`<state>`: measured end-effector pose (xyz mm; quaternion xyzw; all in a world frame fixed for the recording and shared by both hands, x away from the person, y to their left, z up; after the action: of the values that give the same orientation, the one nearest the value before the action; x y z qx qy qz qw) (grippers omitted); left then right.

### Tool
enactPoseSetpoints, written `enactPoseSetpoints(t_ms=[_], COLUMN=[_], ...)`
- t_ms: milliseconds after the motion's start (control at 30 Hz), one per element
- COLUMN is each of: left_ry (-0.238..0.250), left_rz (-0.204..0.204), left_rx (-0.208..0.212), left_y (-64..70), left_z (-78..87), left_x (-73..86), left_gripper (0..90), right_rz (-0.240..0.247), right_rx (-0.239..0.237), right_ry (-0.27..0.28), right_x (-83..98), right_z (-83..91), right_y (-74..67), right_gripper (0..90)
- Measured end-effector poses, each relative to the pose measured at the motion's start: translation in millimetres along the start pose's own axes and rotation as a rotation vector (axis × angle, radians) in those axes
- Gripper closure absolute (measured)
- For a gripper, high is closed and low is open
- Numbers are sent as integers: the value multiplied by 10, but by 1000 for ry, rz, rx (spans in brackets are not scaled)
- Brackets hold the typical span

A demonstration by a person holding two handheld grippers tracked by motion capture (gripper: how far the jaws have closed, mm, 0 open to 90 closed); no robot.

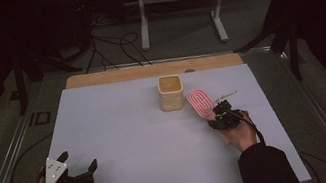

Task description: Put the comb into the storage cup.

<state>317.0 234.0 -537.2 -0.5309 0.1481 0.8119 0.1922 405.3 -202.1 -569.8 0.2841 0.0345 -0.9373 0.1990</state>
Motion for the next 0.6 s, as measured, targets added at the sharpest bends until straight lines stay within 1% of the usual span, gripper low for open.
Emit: enactPoseSetpoints(t_ms=[67,100,200,233,267,367,400,500,600], left_ry=[-1,-3,-6,-6,-9,-11,-10,-6,-6], left_rz=[0,-1,-3,-3,-5,-8,-11,-13,-13], left_rx=[-2,-2,-1,-1,-2,-1,0,1,-1], left_y=[-3,-4,2,2,5,7,10,8,3], left_z=[-3,-6,-14,-14,-17,-19,-20,-16,-15], left_x=[2,4,8,8,10,8,0,-13,-15], left_gripper=[3,3,3,3,3,3,3,3,3], right_rz=[-6,-8,-24,-24,-24,-17,-21,-27,-23], right_rx=[-6,-2,-14,-14,-15,-14,-15,-11,-9], right_ry=[27,36,60,60,79,92,111,136,154], right_x=[25,36,43,43,29,11,-6,-22,-37], right_z=[27,40,71,71,98,129,162,200,233], right_y=[-19,-17,-18,-18,-12,-11,-11,-9,-18], right_gripper=[694,694,694,694,694,694,694,694,694])
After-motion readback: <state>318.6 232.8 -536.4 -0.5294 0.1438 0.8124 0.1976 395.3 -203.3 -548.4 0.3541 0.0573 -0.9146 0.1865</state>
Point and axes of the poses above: each handheld gripper's, and its own axes: z roughly backward along the jaws, x roughly out of its underside, y roughly to its right, the point moved 10 cm from there along -z, roughly forward along the jaws, and after that the axes turned 6 degrees about x, right-handed, at the moved point
